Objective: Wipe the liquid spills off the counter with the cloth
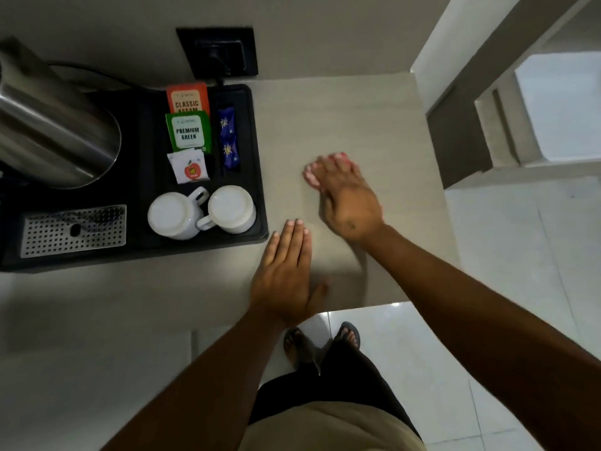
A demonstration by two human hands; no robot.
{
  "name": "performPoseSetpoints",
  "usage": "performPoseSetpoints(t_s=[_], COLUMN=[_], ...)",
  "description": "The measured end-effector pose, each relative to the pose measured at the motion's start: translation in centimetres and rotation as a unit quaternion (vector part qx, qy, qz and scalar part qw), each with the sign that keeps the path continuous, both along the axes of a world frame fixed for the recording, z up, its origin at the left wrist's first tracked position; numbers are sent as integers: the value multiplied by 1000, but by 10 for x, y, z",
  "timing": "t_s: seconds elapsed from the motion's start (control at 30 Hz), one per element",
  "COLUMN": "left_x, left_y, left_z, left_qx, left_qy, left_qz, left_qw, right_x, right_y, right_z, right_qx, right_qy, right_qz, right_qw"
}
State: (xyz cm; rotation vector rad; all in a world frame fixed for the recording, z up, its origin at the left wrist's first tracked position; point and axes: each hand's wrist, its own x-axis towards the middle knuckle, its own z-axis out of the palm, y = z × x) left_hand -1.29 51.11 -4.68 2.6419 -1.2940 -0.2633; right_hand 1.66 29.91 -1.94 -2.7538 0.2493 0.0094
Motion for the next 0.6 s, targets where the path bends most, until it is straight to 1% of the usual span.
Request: performPoseSetpoints(t_s=[0.07,0.13,0.23,0.3,0.37,0.47,0.53,0.6], left_x=[1,2,1,1,0,1,2,2], left_y=[-2,-2,-2,-2,-1,-2,-1,-1], left_z=[2,5,5,5,5,5,3,2], left_qx=[4,11,-3,-2,12,10,4,10], left_qy=[4,11,21,27,25,27,27,22], left_qz=[0,-1,-2,3,7,5,7,7], left_qw=[1000,1000,1000,1000,1000,1000,1000,1000], right_x=[1,21,68,98,120,131,118,88], right_y=[-34,-74,-116,-118,-96,-37,-2,13], right_z=[2,7,13,13,13,19,17,12], right_qx=[-10,-21,10,21,26,44,24,4], right_qy=[-9,-28,-43,-28,-24,-45,-34,-26], right_qz=[-55,-127,-239,-261,-209,-58,11,58], right_qw=[998,991,970,965,977,996,999,998])
